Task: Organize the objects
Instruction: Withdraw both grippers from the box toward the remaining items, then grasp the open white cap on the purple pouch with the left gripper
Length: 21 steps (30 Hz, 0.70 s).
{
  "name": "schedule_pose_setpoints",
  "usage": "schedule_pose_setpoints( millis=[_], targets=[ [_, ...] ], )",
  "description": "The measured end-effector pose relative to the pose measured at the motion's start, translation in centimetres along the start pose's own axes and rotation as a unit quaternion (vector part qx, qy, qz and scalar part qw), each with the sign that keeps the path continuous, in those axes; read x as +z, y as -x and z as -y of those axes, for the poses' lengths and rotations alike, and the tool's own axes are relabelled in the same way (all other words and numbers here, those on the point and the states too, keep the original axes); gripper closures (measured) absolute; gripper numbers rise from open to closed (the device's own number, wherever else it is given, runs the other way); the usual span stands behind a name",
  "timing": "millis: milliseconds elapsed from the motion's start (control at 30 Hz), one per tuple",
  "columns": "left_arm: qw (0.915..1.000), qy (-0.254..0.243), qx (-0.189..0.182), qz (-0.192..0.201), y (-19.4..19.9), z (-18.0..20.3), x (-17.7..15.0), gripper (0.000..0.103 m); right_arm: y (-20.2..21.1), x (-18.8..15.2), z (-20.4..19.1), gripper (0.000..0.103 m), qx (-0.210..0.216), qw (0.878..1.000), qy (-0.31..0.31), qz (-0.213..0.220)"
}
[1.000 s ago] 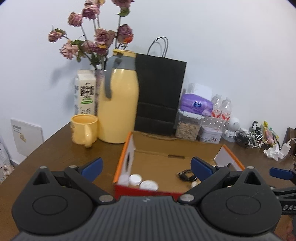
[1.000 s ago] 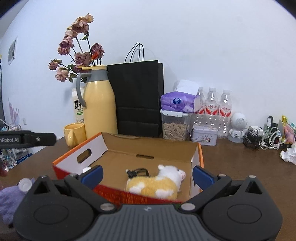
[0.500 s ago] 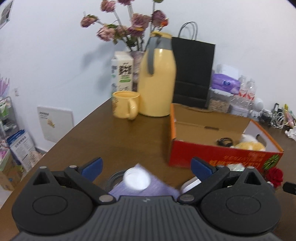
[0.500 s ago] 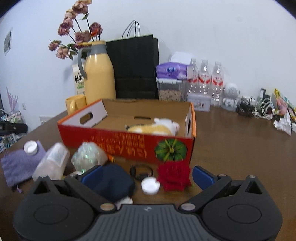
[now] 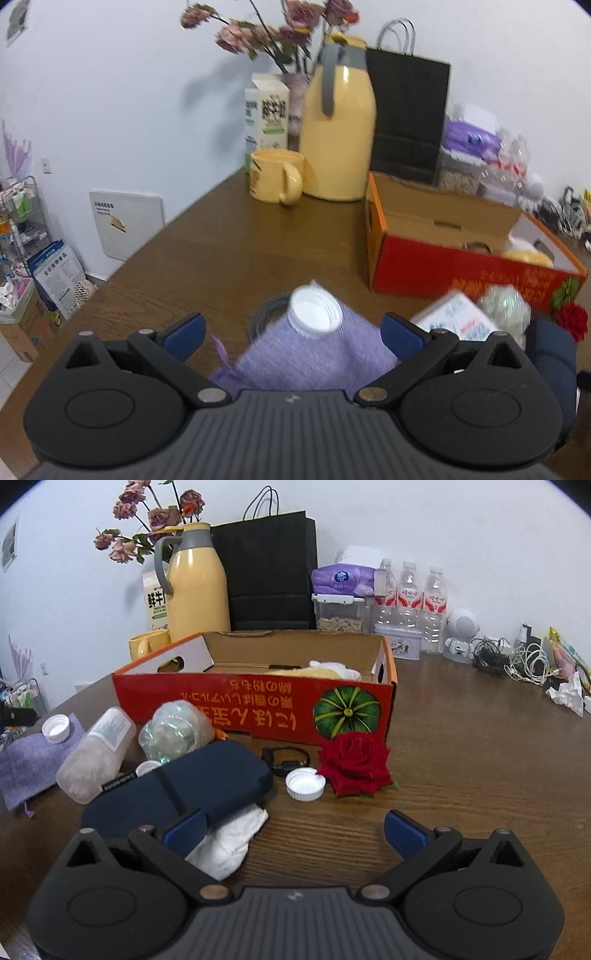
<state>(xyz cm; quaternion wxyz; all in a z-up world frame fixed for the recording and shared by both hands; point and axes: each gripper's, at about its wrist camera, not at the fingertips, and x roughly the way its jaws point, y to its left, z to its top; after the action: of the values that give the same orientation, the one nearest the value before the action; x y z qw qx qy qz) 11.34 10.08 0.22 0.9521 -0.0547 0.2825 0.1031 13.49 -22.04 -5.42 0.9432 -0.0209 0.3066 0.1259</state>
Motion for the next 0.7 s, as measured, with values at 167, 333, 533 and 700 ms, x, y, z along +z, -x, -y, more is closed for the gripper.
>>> schedule_pose_setpoints(
  millis=[167,333,533,700],
  targets=[
    [0.9998,-0.019,-0.006,0.0,-1.1,0.8,-0.5,0.006,-0.3,-0.3,0.1,0.0,-0.007,1.0,-0.002,-0.004],
    [0.999,-0.044,0.0,0.01,-2.3,1.7,0.0,0.011,-0.4,-0.3,0.1,0.0,-0.007,1.0,-0.003,-0.004],
    [0.9973,-0.073,0.004,0.0,-4.1,2.6,0.1,0.024,-0.4,-0.3,0.1,0.0,-0.009,1.0,-0.003,-0.006],
    [0.9966,-0.082,-0.001,-0.007,-4.7,2.7,-0.1,0.044,-0.5,-0.3,0.1,0.0,-0.01,1.0,-0.003,-0.007]
  ],
)
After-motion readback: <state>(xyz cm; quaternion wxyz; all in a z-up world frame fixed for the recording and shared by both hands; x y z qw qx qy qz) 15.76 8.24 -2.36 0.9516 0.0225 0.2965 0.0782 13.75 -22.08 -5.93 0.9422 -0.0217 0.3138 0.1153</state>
